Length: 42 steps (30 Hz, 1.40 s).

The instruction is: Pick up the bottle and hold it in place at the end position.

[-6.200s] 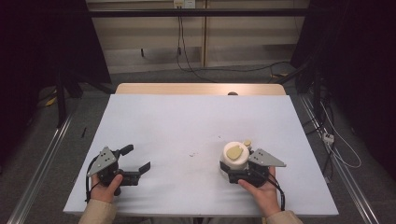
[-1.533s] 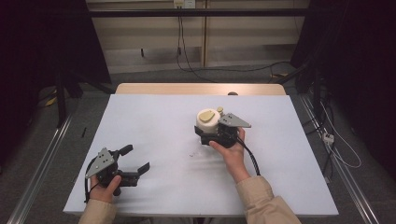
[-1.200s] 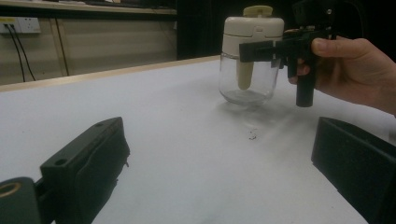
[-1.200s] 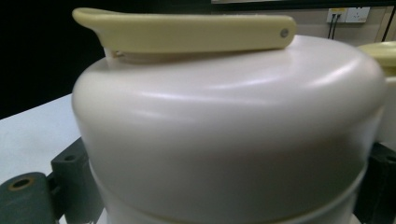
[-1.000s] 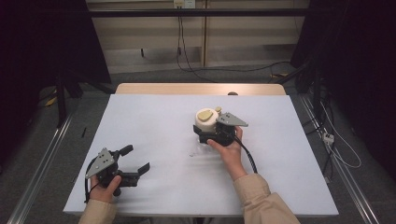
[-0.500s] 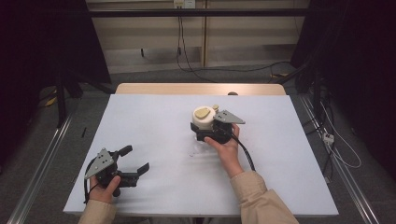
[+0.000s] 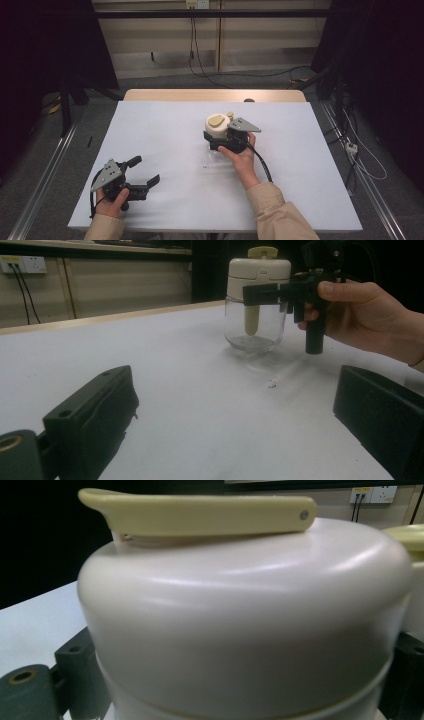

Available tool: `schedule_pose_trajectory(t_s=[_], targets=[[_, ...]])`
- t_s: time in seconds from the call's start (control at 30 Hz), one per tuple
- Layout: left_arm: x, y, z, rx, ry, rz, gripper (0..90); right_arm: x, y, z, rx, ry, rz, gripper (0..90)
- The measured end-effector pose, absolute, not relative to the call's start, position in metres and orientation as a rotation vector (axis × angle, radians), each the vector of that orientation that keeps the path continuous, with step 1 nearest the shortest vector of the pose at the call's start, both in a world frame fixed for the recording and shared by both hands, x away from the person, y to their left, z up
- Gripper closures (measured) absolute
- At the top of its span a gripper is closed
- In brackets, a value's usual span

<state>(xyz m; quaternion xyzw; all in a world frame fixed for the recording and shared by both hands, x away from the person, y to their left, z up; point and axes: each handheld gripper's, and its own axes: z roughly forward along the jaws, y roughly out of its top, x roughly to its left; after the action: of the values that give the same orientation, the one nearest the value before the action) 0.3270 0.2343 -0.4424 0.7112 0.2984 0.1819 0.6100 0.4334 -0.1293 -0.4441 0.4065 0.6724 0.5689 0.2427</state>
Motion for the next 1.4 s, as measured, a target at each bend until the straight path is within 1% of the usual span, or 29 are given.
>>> schedule_pose_trajectory(t_s=[0.73,1.0,1.4], targets=[[0.326,0.235,-0.443,1.649,0.694,0.418,3.2,0.437,-0.126,-0.447,1.102,1.856,1.537,6.7],[0.325,0.237,-0.443,1.64,0.696,0.421,3.2,0.44,-0.118,-0.449,1.084,1.869,1.537,6.7],[0.324,0.24,-0.443,1.634,0.707,0.423,3.2,0.447,-0.118,-0.454,1.101,1.867,1.532,6.7]])
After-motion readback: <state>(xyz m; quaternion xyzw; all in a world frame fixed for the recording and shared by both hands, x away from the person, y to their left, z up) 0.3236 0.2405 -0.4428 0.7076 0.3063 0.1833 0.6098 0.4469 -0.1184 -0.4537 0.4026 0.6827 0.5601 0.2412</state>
